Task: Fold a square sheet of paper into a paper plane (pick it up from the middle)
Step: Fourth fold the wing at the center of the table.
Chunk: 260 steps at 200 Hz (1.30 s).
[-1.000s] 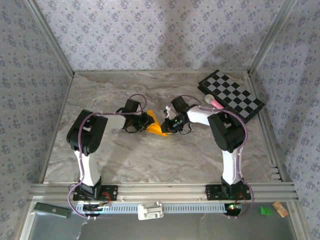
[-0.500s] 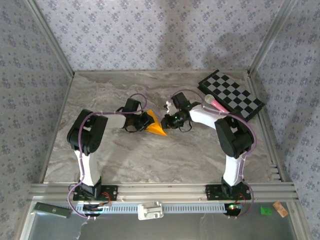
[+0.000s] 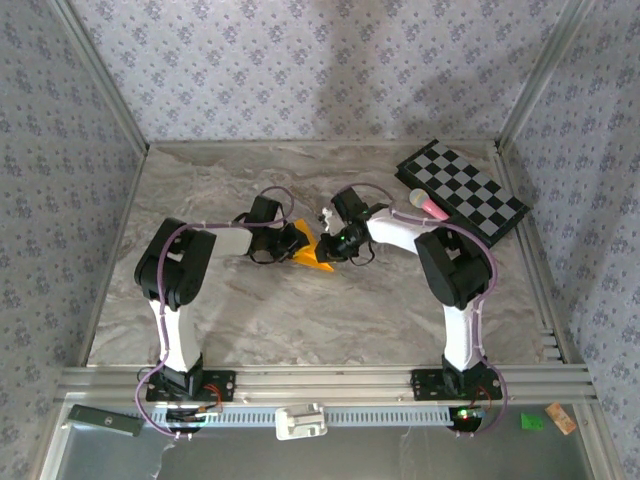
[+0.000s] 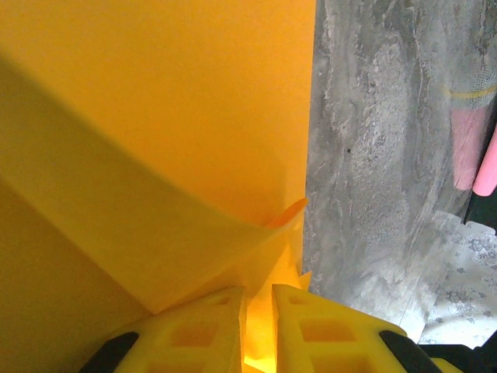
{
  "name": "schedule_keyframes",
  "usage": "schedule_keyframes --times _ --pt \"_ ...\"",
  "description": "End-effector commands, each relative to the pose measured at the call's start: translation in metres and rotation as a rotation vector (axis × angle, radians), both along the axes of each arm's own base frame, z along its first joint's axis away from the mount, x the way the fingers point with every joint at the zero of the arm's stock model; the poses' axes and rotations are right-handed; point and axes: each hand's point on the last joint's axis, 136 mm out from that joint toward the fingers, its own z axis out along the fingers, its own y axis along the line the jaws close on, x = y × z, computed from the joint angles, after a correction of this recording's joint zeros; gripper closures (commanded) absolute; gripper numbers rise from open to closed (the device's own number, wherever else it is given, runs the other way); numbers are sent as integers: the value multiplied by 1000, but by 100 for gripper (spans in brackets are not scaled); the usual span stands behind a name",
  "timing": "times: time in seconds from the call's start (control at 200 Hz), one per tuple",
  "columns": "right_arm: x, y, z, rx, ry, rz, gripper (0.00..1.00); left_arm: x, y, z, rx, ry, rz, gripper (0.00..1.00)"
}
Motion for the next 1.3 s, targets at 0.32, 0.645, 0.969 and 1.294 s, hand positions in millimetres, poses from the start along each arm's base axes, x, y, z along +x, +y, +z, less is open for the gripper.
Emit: schedule_keyframes --times 0.32,0.645,0.969,1.294 --pt "-15 -16 -21 -71 67 10 85 -4 9 -19 65 54 11 83" --pt "-20 -20 -30 -88 89 8 85 -5 9 -21 68 61 10 83" --pt "-24 -24 -39 -96 116 6 85 -5 9 -22 71 65 9 84" --pt "9 -9 18 40 -13 -43 83 -6 9 -20 67 62 5 83"
